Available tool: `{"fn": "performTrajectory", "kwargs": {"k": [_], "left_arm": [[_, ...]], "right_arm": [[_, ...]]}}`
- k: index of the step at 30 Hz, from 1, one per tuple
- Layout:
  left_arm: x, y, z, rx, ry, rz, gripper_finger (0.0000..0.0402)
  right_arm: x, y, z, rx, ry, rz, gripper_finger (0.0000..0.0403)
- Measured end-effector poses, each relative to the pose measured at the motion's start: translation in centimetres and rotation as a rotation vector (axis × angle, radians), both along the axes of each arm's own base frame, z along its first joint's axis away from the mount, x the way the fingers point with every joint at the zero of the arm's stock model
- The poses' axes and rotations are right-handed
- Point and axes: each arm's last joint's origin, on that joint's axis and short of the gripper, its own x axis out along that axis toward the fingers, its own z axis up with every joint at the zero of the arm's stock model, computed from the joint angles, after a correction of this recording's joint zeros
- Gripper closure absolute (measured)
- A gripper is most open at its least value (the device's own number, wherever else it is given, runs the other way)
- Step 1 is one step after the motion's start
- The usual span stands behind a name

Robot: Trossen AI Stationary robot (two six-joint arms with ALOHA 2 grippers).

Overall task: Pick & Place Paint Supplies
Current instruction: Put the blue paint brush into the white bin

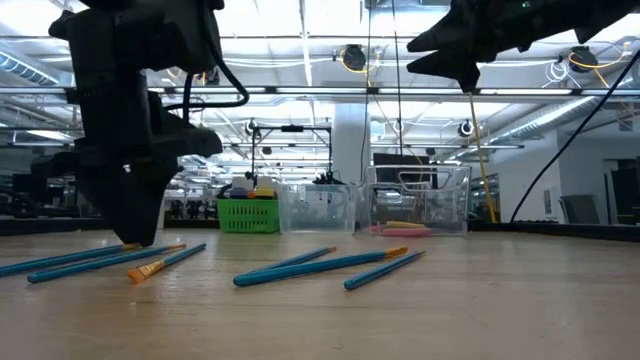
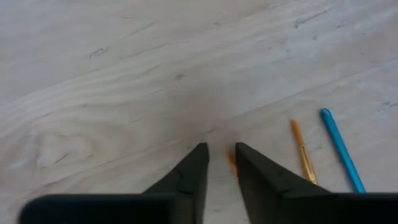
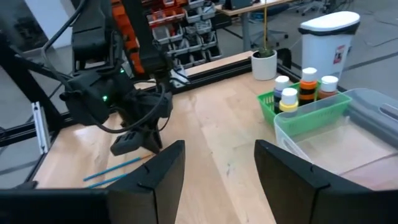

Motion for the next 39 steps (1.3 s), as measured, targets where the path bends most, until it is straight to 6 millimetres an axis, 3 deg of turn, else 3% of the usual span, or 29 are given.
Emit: {"fn": "performTrajectory", "kwargs": {"k": [8, 16, 23, 33, 39], "left_arm": [[0.1, -0.6, 0.0, 0.018, -0.045, 0.013, 0.0394], [-0.1, -1.3, 0.0, 0.046, -0.056, 0.028, 0.0398], [0.1, -1.2, 0.8, 0.109, -0.076, -0.06, 0.0399], [2.7, -0.4, 7.4, 0.38, -0.249, -0.307, 0.04], [5.2, 1.6, 11.7, 0.546, -0.27, -0.493, 0.0401]], "right_arm": [[0.0, 0.6, 0.0, 0.011, -0.001, 0.026, 0.0218], [0.0, 0.8, 0.0, 0.011, -0.001, 0.034, 0.0218], [0.0, 0.7, 0.0, 0.009, -0.001, 0.026, 0.0218], [0.1, 0.6, -0.6, -0.056, -0.071, -0.003, 0.0218], [0.3, 0.6, -2.0, -0.141, -0.174, 0.0, 0.0218]]}}
